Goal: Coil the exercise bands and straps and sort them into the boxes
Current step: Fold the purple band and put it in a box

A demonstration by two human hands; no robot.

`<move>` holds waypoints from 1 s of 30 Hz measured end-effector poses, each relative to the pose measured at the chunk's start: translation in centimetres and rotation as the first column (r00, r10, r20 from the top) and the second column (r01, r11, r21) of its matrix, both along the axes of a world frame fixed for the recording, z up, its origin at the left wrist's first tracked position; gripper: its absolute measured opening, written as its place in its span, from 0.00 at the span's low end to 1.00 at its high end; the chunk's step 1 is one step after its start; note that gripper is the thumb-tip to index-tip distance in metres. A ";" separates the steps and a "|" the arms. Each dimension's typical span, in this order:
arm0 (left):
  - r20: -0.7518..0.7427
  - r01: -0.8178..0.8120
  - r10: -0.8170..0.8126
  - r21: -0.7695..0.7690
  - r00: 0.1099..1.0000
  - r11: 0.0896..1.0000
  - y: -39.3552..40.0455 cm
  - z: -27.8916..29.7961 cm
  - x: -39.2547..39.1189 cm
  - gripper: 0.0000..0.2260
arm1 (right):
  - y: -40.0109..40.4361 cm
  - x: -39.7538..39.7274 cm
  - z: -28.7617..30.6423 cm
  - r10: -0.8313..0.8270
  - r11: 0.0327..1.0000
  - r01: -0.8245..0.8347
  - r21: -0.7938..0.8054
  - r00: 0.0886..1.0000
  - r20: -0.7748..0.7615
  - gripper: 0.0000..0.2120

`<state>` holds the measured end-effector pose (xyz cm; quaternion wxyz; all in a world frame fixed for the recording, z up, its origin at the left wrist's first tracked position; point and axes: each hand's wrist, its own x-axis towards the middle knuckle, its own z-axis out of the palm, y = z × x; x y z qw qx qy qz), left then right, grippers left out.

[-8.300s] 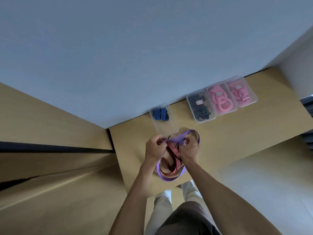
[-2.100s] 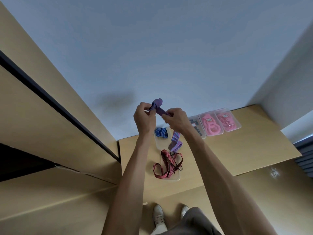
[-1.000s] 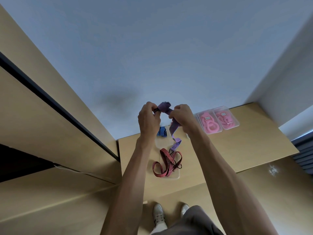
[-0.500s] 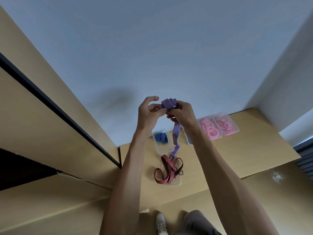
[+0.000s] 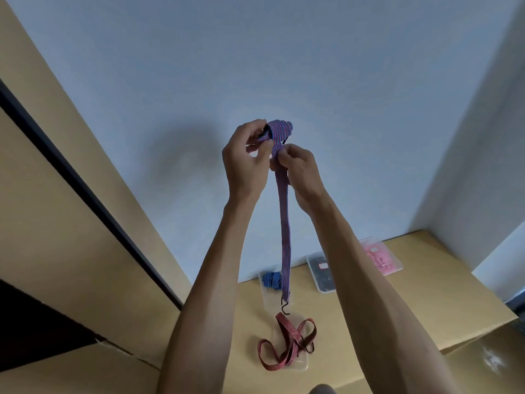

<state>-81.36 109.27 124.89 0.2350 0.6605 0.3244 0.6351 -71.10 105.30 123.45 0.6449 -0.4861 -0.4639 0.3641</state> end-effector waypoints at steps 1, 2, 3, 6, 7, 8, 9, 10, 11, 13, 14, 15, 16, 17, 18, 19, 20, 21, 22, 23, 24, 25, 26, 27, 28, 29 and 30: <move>-0.002 -0.026 0.026 0.055 1.000 0.998 -0.1 0.5 0.0 0.13 | 0.1 -0.1 0.9 -0.019 1.000 0.019 0.025 1.000 0.002 0.12; 0.011 -0.055 0.054 0.109 0.998 0.993 -0.2 1.1 -0.1 0.13 | 0.2 -0.3 1.9 -0.043 0.997 0.043 0.060 0.999 -0.001 0.12; 0.040 -0.085 0.080 0.155 0.996 0.984 -0.2 1.7 -0.1 0.12 | 0.3 -0.5 2.8 -0.075 0.993 0.075 0.094 0.997 -0.005 0.10; 0.112 -0.168 0.144 0.247 0.983 0.954 0.5 3.2 -0.4 0.13 | 0.7 -1.3 4.8 -0.162 0.977 0.151 0.148 0.985 0.063 0.06; 0.097 -0.200 0.180 0.275 0.979 0.940 0.8 3.2 -0.6 0.13 | 0.8 -1.5 4.9 -0.199 0.973 0.178 0.147 0.969 0.146 0.08; 0.058 -0.233 0.226 0.305 0.972 0.923 1.1 2.9 -0.9 0.13 | 0.9 -1.7 4.7 -0.239 0.968 0.211 0.133 0.935 0.261 0.12; 0.006 -0.256 0.269 0.328 0.963 0.910 1.3 2.3 -1.2 0.13 | 0.8 -1.8 4.1 -0.268 0.963 0.248 0.103 0.879 0.394 0.14; -0.054 -0.256 0.290 0.333 0.956 0.907 1.6 1.2 -1.5 0.12 | 0.7 -1.9 3.3 -0.269 0.958 0.279 0.060 0.809 0.522 0.14; -0.128 -0.232 0.283 0.312 0.951 0.921 1.8 -0.2 -1.9 0.12 | 0.7 -1.9 2.4 -0.241 0.953 0.304 0.009 0.737 0.631 0.13; -0.326 -0.122 0.176 0.180 0.929 0.976 2.0 -3.5 -2.9 0.14 | 0.7 -1.8 0.4 -0.104 0.940 0.320 -0.119 0.602 0.792 0.13; -0.436 -0.064 0.098 0.092 0.895 0.994 2.0 -5.1 -3.4 0.14 | 0.8 -1.7 -0.5 0.017 0.926 0.307 -0.219 0.548 0.836 0.12; -0.534 -0.020 0.020 0.006 0.845 1.000 2.1 -6.7 -3.9 0.14 | 1.0 -1.6 -1.1 0.142 0.901 0.286 -0.326 0.516 0.844 0.09; -0.605 0.014 -0.059 -0.079 0.794 0.997 2.1 -8.1 -4.4 0.15 | 1.1 -1.5 -1.7 0.243 0.873 0.260 -0.412 0.501 0.831 0.06; -0.644 0.042 -0.142 -0.168 0.752 0.985 2.1 -9.3 -4.8 0.16 | 1.1 -1.4 -2.3 0.311 0.854 0.232 -0.466 0.491 0.814 0.05; -0.658 0.064 -0.223 -0.257 0.720 0.964 2.1 -10.3 -5.3 0.17 | 1.2 -1.4 -2.8 0.358 0.844 0.198 -0.498 0.483 0.799 0.06; -0.655 0.086 -0.301 -0.340 0.693 0.937 2.0 -11.1 -5.8 0.18 | 1.2 -1.3 -3.4 0.393 0.838 0.162 -0.521 0.482 0.783 0.09; -0.633 0.116 -0.381 -0.419 0.674 0.900 2.0 -11.7 -6.4 0.20 | 1.2 -1.2 -3.9 0.423 0.833 0.122 -0.540 0.490 0.762 0.10; -0.582 0.157 -0.462 -0.497 0.669 0.853 1.9 -12.1 -7.1 0.21 | 1.2 -0.9 -4.4 0.455 0.823 0.078 -0.562 0.502 0.736 0.10; -0.499 0.210 -0.540 -0.573 0.678 0.792 1.7 -12.5 -7.7 0.21 | 1.3 -0.6 -4.9 0.488 0.810 0.033 -0.586 0.515 0.704 0.10; -0.391 0.272 -0.607 -0.637 0.692 0.721 1.5 -12.6 -8.3 0.20 | 1.4 -0.2 -5.4 0.516 0.795 -0.005 -0.607 0.531 0.672 0.09; -0.268 0.341 -0.659 -0.685 0.703 0.643 1.3 -12.6 -8.7 0.19 | 1.6 0.2 -5.9 0.532 0.783 -0.030 -0.621 0.549 0.644 0.10; -0.156 0.406 -0.693 -0.712 0.704 0.573 1.1 -12.7 -9.0 0.17 | 1.8 0.5 -6.4 0.537 0.777 -0.061 -0.627 0.583 0.609 0.12; -0.069 0.462 -0.713 -0.718 0.697 0.521 1.0 -12.9 -9.1 0.16 | 1.8 0.7 -7.0 0.545 0.767 -0.123 -0.630 0.643 0.539 0.13; -0.009 0.503 -0.719 -0.709 0.695 0.495 0.9 -13.2 -9.1 0.16 | 1.7 0.9 -7.7 0.554 0.755 -0.213 -0.620 0.713 0.430 0.13; 0.041 0.530 -0.706 -0.692 0.707 0.491 0.9 -13.5 -9.0 0.17 | 1.6 1.0 -8.5 0.555 0.749 -0.307 -0.587 0.774 0.304 0.13; 0.100 0.551 -0.677 -0.672 0.729 0.494 0.8 -13.9 -8.8 0.17 | 1.5 1.1 -9.5 0.540 0.752 -0.379 -0.540 0.823 0.175 0.13; 0.182 0.576 -0.638 -0.654 0.748 0.490 0.7 -14.3 -8.5 0.17 | 1.5 1.2 -10.4 0.501 0.767 -0.409 -0.494 0.863 0.062 0.13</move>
